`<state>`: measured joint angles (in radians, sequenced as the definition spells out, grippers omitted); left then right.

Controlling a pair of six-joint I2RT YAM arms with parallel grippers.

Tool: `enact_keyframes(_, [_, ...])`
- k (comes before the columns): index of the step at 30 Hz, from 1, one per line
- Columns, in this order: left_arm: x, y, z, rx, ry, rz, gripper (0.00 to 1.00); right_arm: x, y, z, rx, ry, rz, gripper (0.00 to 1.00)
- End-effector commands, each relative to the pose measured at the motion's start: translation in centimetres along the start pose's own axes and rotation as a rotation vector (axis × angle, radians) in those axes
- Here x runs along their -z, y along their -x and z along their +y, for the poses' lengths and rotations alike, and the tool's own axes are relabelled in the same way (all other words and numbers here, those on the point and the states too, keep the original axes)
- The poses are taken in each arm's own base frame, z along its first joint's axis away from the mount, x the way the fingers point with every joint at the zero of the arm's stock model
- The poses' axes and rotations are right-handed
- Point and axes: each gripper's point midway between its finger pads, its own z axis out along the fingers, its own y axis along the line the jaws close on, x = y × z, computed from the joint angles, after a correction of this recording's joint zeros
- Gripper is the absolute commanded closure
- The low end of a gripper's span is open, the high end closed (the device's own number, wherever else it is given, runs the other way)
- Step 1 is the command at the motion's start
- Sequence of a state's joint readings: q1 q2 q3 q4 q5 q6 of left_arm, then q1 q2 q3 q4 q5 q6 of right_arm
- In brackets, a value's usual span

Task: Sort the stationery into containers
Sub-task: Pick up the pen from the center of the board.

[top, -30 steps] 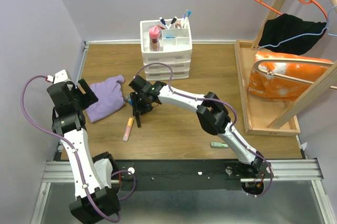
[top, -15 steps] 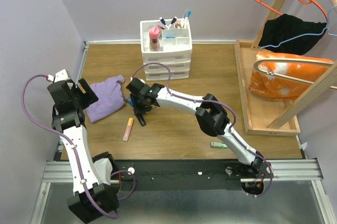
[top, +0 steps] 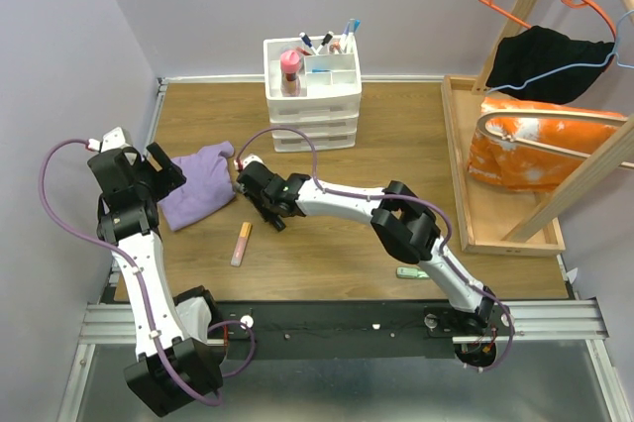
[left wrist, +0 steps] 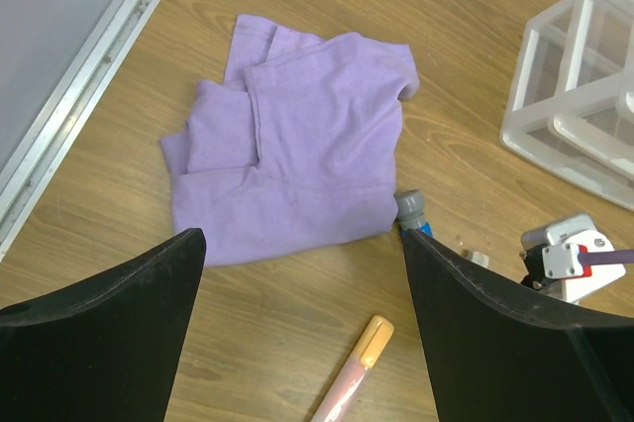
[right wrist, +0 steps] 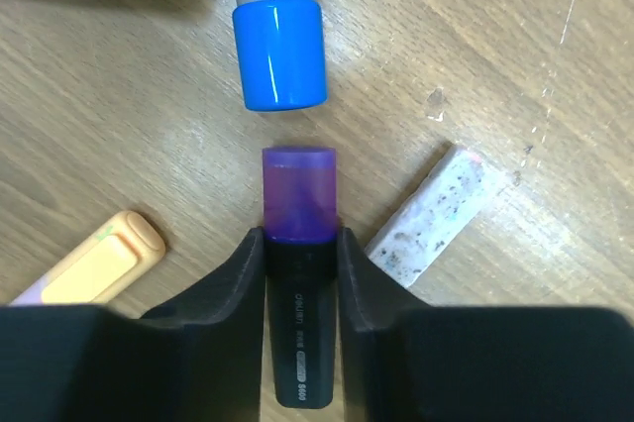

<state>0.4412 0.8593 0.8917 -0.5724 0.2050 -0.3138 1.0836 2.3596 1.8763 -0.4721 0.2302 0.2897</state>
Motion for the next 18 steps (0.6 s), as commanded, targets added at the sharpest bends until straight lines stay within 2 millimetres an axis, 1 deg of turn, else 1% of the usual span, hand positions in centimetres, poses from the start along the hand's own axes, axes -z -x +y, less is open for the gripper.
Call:
enact_keyframes(1, [-0.1, 0.6, -0.8, 0.022, -0.044, -0.014, 0.10, -4.0, -13.0, -5.2, 0.238, -0.118, 0.374, 0.88])
enact_keyframes(2, [-0.1, 0.8, -0.8, 0.019, -0.044, -0.014, 0.10, -4.0, -12.3, -4.8, 0.242, -0.093, 0.354, 0.92])
enact_keyframes(3, [0.0, 0.8, -0.9, 0.016, -0.048, -0.013, 0.10, -3.4, -11.1, -4.5, 0.245, -0.078, 0.329, 0.98])
enact_keyframes(4, [0.0, 0.8, -0.9, 0.015, -0.049, -0.011, 0.10, -2.9, -10.3, -3.8, 0.251, -0.035, 0.313, 1.00])
enact_keyframes(5, [0.0, 0.8, -0.9, 0.010, -0.049, -0.006, 0.10, -2.2, -9.0, -3.0, 0.248, 0.006, 0.286, 0.99])
enact_keyframes(6, [0.0, 0.7, -1.0, 0.008, -0.057, 0.001, 0.10, -0.4, -6.6, -2.3, 0.253, 0.043, 0.235, 0.99])
enact_keyframes(7, [0.0, 0.7, -1.1, 0.008, -0.059, 0.006, 0.10, 1.1, -5.2, -1.2, 0.268, 0.113, 0.202, 1.00])
enact_keyframes(8, [0.0, 0.6, -1.2, 0.001, -0.065, 0.012, 0.10, 2.5, -3.9, -0.6, 0.279, 0.155, 0.169, 1.00])
enact_keyframes(9, [-0.1, 0.6, -1.2, 0.000, -0.066, 0.015, 0.10, 3.8, -3.2, -0.3, 0.278, 0.179, 0.150, 1.00])
enact_keyframes(10, [-0.1, 0.6, -1.4, -0.005, -0.081, 0.021, 0.10, 7.2, -0.5, 0.4, 0.314, 0.243, 0.069, 1.00])
enact_keyframes(11, [-0.2, 0.7, -1.5, -0.009, -0.089, 0.024, 0.11, 8.8, 0.4, 0.5, 0.330, 0.265, 0.044, 0.99])
enact_keyframes(12, [-0.3, 0.8, -1.7, -0.018, -0.099, 0.026, 0.11, 10.6, 1.8, 0.6, 0.341, 0.281, -0.001, 0.99])
enact_keyframes(13, [-0.2, 0.8, -2.2, -0.025, -0.123, 0.029, 0.11, 13.9, 4.0, 0.7, 0.374, 0.305, -0.082, 1.00])
enact_keyframes(15, [-0.3, 1.0, -2.6, -0.037, -0.150, 0.030, 0.11, 17.4, 6.3, 0.5, 0.421, 0.322, -0.175, 0.99])
enact_keyframes(16, [-0.3, 1.1, -2.8, -0.051, -0.164, 0.030, 0.11, 19.0, 7.4, 0.4, 0.484, 0.332, -0.230, 0.99])
enact_keyframes(17, [-0.3, 1.0, -3.3, -0.058, -0.194, 0.037, 0.11, 22.1, 9.0, 0.1, 0.524, 0.341, -0.307, 0.99])
enact_keyframes(18, [-0.4, 0.9, -3.4, -0.062, -0.203, 0.045, 0.11, 23.5, 9.6, 0.0, 0.571, 0.344, -0.345, 0.99])
